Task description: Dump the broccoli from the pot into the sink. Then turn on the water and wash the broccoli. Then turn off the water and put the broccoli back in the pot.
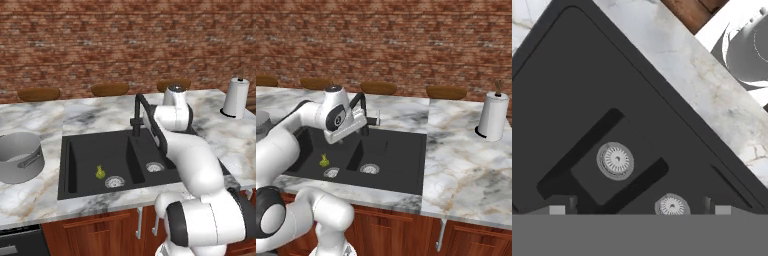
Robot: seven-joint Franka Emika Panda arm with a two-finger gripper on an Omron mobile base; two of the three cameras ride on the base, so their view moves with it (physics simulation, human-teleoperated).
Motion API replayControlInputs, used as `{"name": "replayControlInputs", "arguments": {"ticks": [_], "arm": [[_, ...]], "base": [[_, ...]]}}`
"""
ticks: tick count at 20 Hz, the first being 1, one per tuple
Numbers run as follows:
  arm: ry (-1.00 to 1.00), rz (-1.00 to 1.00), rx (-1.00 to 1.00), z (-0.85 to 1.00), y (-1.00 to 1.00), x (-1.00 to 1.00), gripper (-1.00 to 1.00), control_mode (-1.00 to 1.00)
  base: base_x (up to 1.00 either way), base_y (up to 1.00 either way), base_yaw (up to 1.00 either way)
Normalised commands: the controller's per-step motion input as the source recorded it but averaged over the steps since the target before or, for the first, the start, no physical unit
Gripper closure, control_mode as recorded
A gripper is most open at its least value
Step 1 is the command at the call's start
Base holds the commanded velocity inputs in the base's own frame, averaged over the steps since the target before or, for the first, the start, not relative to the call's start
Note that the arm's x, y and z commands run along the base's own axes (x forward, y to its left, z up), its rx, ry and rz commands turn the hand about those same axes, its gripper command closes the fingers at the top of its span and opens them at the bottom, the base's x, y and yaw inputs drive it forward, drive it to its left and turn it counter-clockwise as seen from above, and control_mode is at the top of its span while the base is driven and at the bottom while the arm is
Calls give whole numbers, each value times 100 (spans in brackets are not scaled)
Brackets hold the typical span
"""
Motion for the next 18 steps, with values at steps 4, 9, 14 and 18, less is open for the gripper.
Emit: {"name": "replayControlInputs", "arguments": {"ticks": [4,9,14,18], "arm": [[6,-20,21,10,-50,3,-100,-100],[9,-6,22,6,-51,0,-100,-100],[1,0,20,0,-42,1,-100,-100],[0,0,15,0,-21,8,-100,-100]], "base": [[0,0,0],[0,0,0],[0,0,0],[0,0,0]]}}
